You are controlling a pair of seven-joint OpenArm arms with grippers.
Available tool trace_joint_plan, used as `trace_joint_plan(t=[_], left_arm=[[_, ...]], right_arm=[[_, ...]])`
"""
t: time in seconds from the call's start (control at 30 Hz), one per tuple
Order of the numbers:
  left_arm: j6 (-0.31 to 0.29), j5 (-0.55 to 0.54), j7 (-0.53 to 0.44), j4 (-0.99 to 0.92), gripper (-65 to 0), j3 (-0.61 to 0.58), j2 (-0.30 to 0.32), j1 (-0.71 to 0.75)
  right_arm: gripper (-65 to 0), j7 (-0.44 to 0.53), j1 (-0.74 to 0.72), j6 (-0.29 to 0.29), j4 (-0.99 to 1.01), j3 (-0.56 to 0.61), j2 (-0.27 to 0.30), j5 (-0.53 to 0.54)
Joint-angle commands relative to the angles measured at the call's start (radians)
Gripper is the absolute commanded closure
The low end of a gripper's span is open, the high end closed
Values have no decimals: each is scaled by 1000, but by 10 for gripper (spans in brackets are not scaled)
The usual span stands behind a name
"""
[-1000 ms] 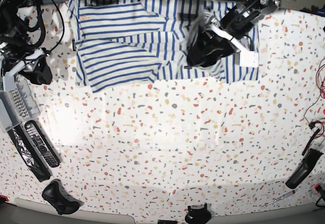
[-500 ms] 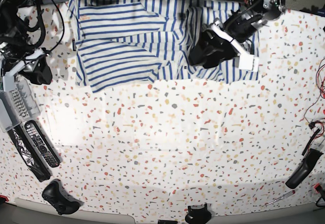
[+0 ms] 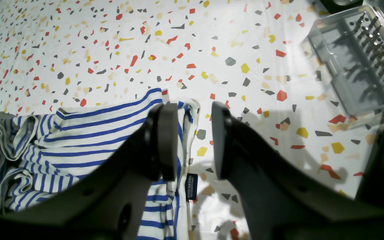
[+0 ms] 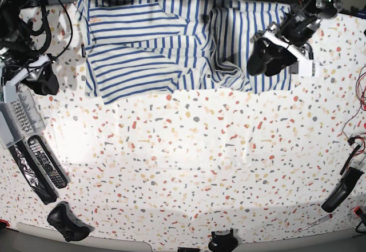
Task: Layout the t-shirt on the table in an organized manner, then fold the t-shirt properly
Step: 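Release the folded side and raise the left gripper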
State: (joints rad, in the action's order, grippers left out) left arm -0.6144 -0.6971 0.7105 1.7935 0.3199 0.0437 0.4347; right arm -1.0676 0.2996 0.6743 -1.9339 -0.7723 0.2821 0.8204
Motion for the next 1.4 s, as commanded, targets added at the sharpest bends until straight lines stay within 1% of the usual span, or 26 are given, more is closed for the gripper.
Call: trace_joint_plan(t=[0.0,0.07,0.13,0.23,0.3,0.37,0.5,0.57,0.67,0.77,0.9,1.03,1.07,1.1,1.2,1.27,1.3,1.37], left_arm=[[-14,-17,-26,20,-295,-5,-3,-3],[-11,-15,-34,18,-294,-26,-5,-3],[59,13,-60,18,-294,-68,-5,-3],[145,109,-125,18,-294,-163,-5,-9],[179,143,-136,18,-294,-231,-5,-21],[195,168,-151,18,-294,-297,-5,-43],[291,220,-161,18,-294,-419,-5,-106],[309,248,-162,18,-294,-469,-5,-134],[309,262,-163,19,-294,-504,-5,-169],[308,263,-166,30,-294,-493,-4,-192],[307,263,-159,112,-294,-427,5,-180],[307,262,-164,200,-294,-325,58,-134],[297,262,-169,207,-294,-298,76,-119],[285,262,-180,209,-294,-268,94,-101],[284,259,-224,209,-294,-180,137,-37],[285,259,-249,209,-294,-121,154,6],[281,259,-252,209,-294,-93,157,23],[244,259,-252,209,-294,-40,157,51]], right_arm=[[-171,20,-6,7,-18,-5,14,22],[-171,20,-6,7,-18,-5,14,22],[-171,19,-6,7,-18,-5,14,22],[-171,3,-6,7,-18,-5,14,22],[-171,-16,-6,7,-18,-5,14,22],[-171,-24,-5,7,-18,-5,14,21],[-171,-26,-5,7,-18,-5,14,21],[-171,-26,-6,7,-18,-5,14,22],[-171,-26,-5,7,-18,-5,14,21],[-171,-42,-5,7,-18,-5,15,26],[-171,-48,30,7,-18,-5,29,29],[-171,-48,100,8,-18,-5,43,29],[-171,-48,116,11,-18,-5,45,32],[-171,-48,129,23,-18,-5,45,40],[-171,-48,151,24,3,-5,44,86],[-174,-48,150,24,38,-5,44,97],[-191,-48,150,24,60,-5,44,100],[-261,-47,150,24,110,-5,44,100]])
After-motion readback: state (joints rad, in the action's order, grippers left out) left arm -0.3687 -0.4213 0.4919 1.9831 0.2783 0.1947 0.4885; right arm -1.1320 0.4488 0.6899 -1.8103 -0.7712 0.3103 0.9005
